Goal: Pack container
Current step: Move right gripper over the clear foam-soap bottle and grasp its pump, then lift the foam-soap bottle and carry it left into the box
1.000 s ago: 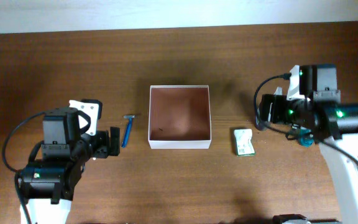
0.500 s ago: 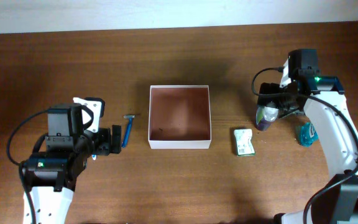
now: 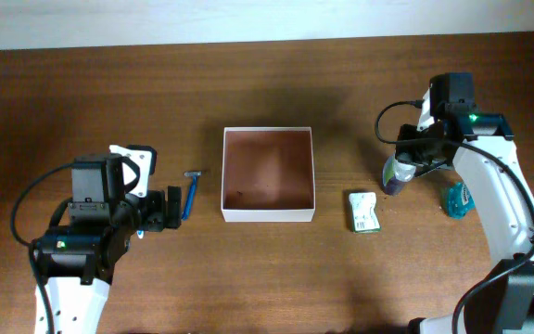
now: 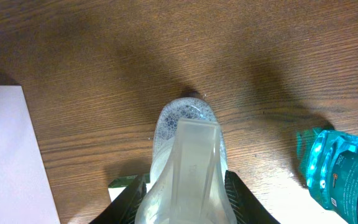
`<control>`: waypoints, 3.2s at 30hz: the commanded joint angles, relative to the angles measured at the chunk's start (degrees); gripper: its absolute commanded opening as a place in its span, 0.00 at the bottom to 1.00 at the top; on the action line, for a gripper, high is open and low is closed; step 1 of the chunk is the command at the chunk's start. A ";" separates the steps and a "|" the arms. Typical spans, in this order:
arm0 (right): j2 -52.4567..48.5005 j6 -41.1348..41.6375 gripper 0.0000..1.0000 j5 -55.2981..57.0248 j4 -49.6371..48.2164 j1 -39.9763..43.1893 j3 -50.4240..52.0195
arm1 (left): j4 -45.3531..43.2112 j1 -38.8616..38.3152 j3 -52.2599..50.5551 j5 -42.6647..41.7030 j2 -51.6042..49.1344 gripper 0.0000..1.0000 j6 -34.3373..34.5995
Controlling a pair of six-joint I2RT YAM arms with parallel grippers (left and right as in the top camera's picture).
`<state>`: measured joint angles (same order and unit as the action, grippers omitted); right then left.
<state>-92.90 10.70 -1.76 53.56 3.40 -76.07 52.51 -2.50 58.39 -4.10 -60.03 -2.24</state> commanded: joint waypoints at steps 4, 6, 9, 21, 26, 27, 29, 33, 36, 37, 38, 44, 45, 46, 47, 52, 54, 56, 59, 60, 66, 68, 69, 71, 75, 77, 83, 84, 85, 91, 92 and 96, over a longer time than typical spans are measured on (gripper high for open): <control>-0.04 0.31 0.31 -0.17 0.17 0.00 -2.03 | -0.15 -0.13 1.11 -0.83 -0.24 0.99 0.55; -0.04 0.28 0.31 -0.15 0.15 0.00 -2.34 | -0.15 -0.13 1.11 -0.83 -0.24 0.99 0.55; -0.04 0.28 0.31 -0.15 -0.02 0.00 -2.38 | -0.15 -0.13 1.11 -0.83 -0.24 0.99 0.55; -0.04 0.09 0.38 -0.02 -0.76 0.02 -2.38 | -0.15 -0.13 1.11 -0.83 -0.24 0.99 0.55; -0.04 -0.46 0.40 0.96 -1.95 0.00 -2.38 | -0.15 -0.13 1.11 -0.83 -0.24 0.99 0.55; -0.04 -0.85 0.40 0.96 -1.97 0.00 -2.38 | -0.15 -0.13 1.11 -0.83 -0.24 0.99 0.55; -0.04 -1.01 0.40 0.94 -1.73 0.00 -2.38 | -0.15 -0.13 1.11 -0.83 -0.24 0.99 0.55; -0.04 -1.01 0.33 0.94 -1.46 0.00 -2.38 | -0.15 -0.13 1.11 -0.81 -0.24 0.99 0.55; -0.04 -1.01 0.30 0.94 -1.11 0.00 -2.38 | -0.15 -0.13 1.11 -0.81 -0.24 0.99 0.55; -0.04 -1.01 0.30 0.94 -0.90 0.00 -2.38 | -0.15 -0.13 1.11 -0.81 -0.24 0.99 0.55; -0.04 -1.01 0.30 0.94 -0.85 0.00 -2.38 | -0.15 -0.13 1.11 -0.81 -0.24 0.99 0.55; -0.04 -1.01 0.24 0.96 -0.66 0.00 -2.38 | -0.13 -0.13 1.11 -0.81 -0.24 0.99 0.55; -0.04 -1.03 0.22 0.94 -0.68 0.00 -2.38 | -0.13 -0.13 1.11 -0.81 -0.24 0.99 0.55; 0.07 -1.11 0.17 0.94 -0.66 0.00 -2.38 | -0.15 -0.13 1.11 -0.83 -0.24 0.99 0.55; 0.13 -1.29 0.15 0.96 -0.66 0.00 -2.40 | -0.13 -0.13 1.11 -0.81 -0.24 0.99 0.55; 1.88 -1.42 0.05 0.94 -0.39 0.00 -3.98 | -0.15 -0.13 1.11 -0.81 -0.24 0.99 0.55; 2.78 -1.46 0.04 0.94 0.07 0.00 -5.03 | -0.15 -0.13 1.11 -0.83 -0.24 0.99 0.55; 3.08 -1.46 0.04 0.94 0.92 0.00 -6.10 | -0.15 -0.13 1.11 -0.83 -0.24 0.99 0.55; 3.10 -1.46 0.04 0.94 2.16 0.00 -7.78 | -0.13 -0.13 1.11 -0.81 -0.24 0.99 0.55; 3.10 -1.46 0.04 0.94 2.36 0.00 -8.07 | -0.13 -0.13 1.11 -0.83 -0.24 0.99 0.55; 3.21 -1.49 0.04 0.94 3.74 -0.02 -8.87 | -0.13 -0.13 1.11 -0.83 -0.24 0.99 0.55; 3.21 -2.51 0.04 0.94 5.38 -0.33 -10.12 | -0.13 -0.13 1.11 -0.83 -0.24 0.99 0.55; 3.21 -2.93 0.04 0.94 6.40 -0.68 -11.17 | -0.13 -0.13 1.11 -0.81 -0.24 0.99 0.55; 3.28 -2.97 0.04 0.96 8.63 -1.95 -14.10 | -0.13 -0.13 1.11 -0.83 -0.24 0.99 0.55; 3.32 -2.97 0.04 0.98 13.31 -6.27 -22.16 | -0.13 -0.13 1.11 -0.83 -0.24 0.99 0.55; 3.32 -2.97 0.03 0.98 15.04 -8.70 -25.40 | -0.13 -0.13 1.11 -0.83 -0.24 0.99 0.55; 3.32 -1.44 0.04 3.32 15.78 -19.74 -31.76 | -0.13 -0.13 1.11 -0.83 -0.24 0.99 0.55; 3.32 -0.52 0.04 4.72 15.10 -21.90 -31.89 | -0.13 -0.13 1.11 -0.83 -0.24 0.99 0.55; 3.30 -0.22 0.04 5.38 14.38 -23.89 -31.89 | -0.13 -0.13 1.11 -0.83 -0.24 0.99 0.55; 2.34 2.29 0.04 8.76 8.37 -33.70 -31.85 | -0.13 -0.13 1.11 -0.83 -0.24 0.99 0.55; 1.62 3.37 0.04 9.46 7.78 -34.67 -31.85 | -0.11 -0.13 1.11 -0.83 -0.24 0.99 0.55; -1.42 4.90 0.04 9.99 6.58 -36.28 -31.85 | -0.09 -0.13 1.11 -0.83 -0.24 0.99 0.55</control>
<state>-92.40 13.54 5.48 61.12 -31.88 -105.93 52.53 -2.50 58.39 -4.10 -60.12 -2.26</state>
